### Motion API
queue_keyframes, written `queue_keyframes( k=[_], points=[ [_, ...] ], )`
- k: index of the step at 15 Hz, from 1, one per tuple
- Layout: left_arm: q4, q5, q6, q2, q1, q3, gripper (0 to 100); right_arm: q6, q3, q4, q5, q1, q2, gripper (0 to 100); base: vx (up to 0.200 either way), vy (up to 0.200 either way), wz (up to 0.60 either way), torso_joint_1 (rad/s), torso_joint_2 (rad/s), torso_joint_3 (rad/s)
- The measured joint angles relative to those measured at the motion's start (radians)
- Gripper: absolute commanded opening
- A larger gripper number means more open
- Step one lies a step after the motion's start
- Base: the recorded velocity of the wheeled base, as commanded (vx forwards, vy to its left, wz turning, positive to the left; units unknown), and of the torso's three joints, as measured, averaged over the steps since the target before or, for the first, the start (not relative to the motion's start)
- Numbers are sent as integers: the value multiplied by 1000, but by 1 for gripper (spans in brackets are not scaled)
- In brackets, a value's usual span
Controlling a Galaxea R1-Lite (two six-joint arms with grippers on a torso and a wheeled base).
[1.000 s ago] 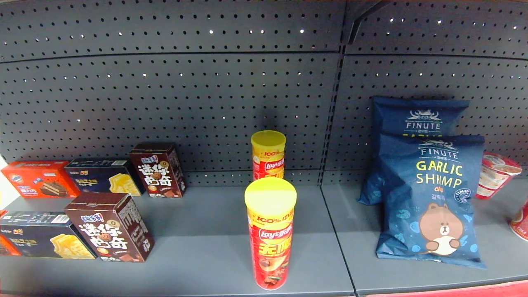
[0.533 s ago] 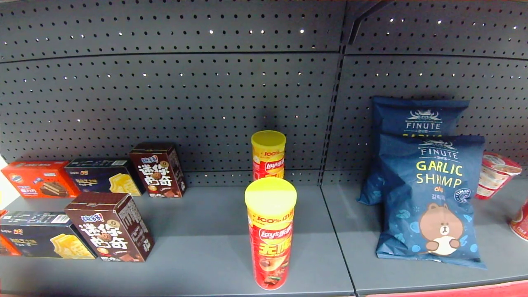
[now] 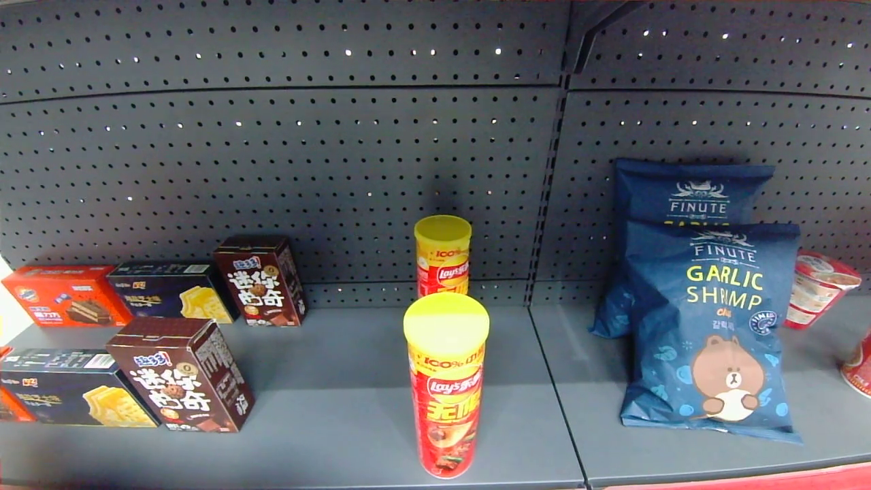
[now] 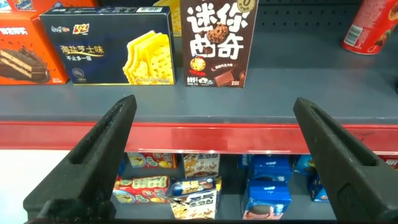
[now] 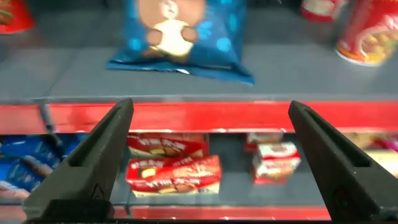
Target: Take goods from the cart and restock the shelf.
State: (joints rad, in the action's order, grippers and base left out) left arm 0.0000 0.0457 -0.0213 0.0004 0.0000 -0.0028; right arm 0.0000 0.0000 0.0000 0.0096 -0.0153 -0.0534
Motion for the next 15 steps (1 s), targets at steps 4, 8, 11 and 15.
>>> queue_keyframes(
  k=[4,8,11,15],
  points=[
    [-1,4,0,0,0,3,100,-1,0,-1,1,15,44,100,-50,0,0,-1,1,-1],
    [-2,4,2,0,0,3,100,-2,0,-1,5,17,51,100,-100,0,0,10,4,-1],
    [-1,3,7,0,0,3,100,0,0,-1,5,16,53,100,0,0,200,7,1,2],
    [-2,2,0,0,0,3,100,2,0,-1,5,17,53,100,0,0,300,2,-1,2]
  ],
)
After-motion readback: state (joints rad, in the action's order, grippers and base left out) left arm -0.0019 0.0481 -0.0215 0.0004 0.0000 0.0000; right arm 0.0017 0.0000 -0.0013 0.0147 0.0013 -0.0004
